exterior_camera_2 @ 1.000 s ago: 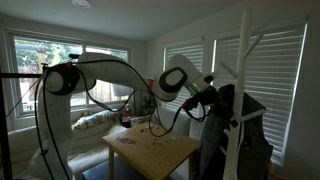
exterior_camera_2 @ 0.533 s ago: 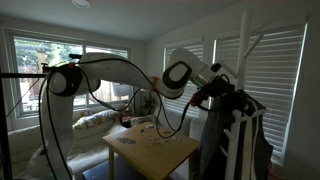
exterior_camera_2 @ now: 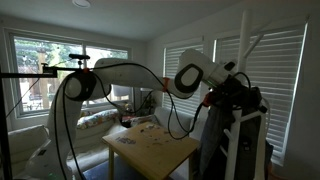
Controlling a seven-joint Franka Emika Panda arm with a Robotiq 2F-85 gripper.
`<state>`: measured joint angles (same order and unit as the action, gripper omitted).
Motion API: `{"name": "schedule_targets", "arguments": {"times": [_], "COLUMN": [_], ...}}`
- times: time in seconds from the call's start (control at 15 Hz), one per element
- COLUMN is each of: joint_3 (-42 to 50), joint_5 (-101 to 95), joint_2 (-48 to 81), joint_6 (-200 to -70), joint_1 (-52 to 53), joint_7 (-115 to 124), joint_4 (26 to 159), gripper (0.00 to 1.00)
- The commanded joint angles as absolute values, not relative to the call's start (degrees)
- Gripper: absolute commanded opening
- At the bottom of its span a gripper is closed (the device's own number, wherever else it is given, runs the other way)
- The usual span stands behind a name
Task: Move the bag over to a different stock on the coat hanger twice
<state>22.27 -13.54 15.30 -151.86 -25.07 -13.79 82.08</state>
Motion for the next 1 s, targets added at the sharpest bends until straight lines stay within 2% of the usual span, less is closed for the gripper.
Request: {"name": "schedule_targets", "arguments": {"times": [0.0, 0.93], "joint_3": [19.6, 9.4], "joint_5": [-8.9, -1.8], "joint_2": [20.2, 30.9], "joint_6": [-152.3, -150.7], "joint_1": [-28.0, -34.9], "joint_7": [-19.5, -32.3], "joint_4": [74.6, 59.8], "gripper": [0.01, 0.01]}}
